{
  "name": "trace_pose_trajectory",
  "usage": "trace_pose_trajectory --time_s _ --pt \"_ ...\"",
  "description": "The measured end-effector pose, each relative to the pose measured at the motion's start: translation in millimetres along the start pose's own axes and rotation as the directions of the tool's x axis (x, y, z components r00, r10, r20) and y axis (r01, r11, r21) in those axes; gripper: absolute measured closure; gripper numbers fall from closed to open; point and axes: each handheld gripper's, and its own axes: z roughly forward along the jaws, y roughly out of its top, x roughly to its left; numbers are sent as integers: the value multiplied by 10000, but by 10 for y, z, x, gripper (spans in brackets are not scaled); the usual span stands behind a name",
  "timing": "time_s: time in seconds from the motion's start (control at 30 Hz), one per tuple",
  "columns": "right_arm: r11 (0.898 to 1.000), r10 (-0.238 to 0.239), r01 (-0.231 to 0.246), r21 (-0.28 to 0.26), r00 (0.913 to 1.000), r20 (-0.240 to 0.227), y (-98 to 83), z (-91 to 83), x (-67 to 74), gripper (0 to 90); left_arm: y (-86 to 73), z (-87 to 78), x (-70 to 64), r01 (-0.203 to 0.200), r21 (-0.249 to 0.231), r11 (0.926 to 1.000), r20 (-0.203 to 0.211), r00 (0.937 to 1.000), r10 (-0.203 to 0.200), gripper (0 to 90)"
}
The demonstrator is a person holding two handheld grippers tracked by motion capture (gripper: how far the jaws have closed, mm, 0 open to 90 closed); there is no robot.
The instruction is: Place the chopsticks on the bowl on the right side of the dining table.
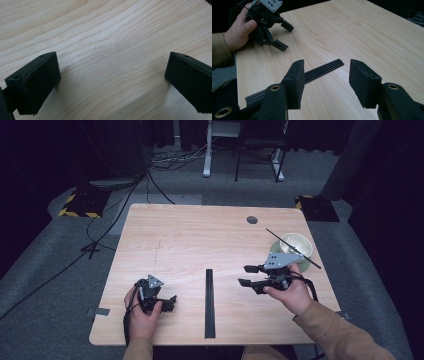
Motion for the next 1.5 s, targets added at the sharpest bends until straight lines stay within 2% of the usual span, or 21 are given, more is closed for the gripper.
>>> trace_pose_trajectory --time_s 0.07,0.13,0.5,0.63,0.77,0.8,0.83,0.87,1.13,1.27,1.3,1.4,1.43,1.5 --pt "9998 -175 175 37 9997 -154 -40 86 92 463 0 0 0 1 0 10000 1 10000 -1 2" --pt "9999 -115 115 21 9995 -298 -66 137 134 460 0 0 0 -1 -1 10000 -3 10000 1 2" --pt "9996 278 -278 6 9980 -568 -177 370 230 433 0 0 0 0 -1 10000 -1 10000 0 2" --pt "9991 292 -280 331 9989 -361 -272 528 258 422 0 0 -1 0 0 10000 -1 10000 0 2" --pt "9977 441 -419 529 9982 -413 -343 649 266 417 0 0 0 -2 2 10000 -1 10000 2 2" --pt "9971 590 -568 497 9972 -449 -380 726 271 404 0 0 0 -1 1 10000 -1 10000 1 2" --pt "9971 590 -568 497 9972 -449 -380 726 271 404 0 0 0 -3 1 10000 -1 10000 3 2" --pt "9958 812 -793 461 9959 -407 -418 798 278 394 0 0 0 -1 -1 10000 -2 10000 1 2" --pt "9925 1003 -992 720 9949 -124 -526 946 282 383 0 0 0 0 0 10000 1 10000 0 2" --pt "9932 960 -951 671 9953 -106 -558 990 292 375 0 0 -1 2 -1 10000 2 10000 -2 2" --pt "9915 1136 -1128 646 9935 -88 -568 1009 309 373 0 0 -1 2 -1 10000 0 10000 -2 2" --pt "9924 1052 -1050 639 9944 -3 -617 1070 338 372 0 0 0 1 -1 10000 0 10000 -1 2" --pt "9906 1205 -1202 652 9927 6 -622 1077 352 372 0 0 0 1 -1 10000 0 10000 -1 2" --pt "9917 1115 -1114 647 9938 34 -631 1090 351 372 0 0 0 1 1 10000 2 10000 -1 2"
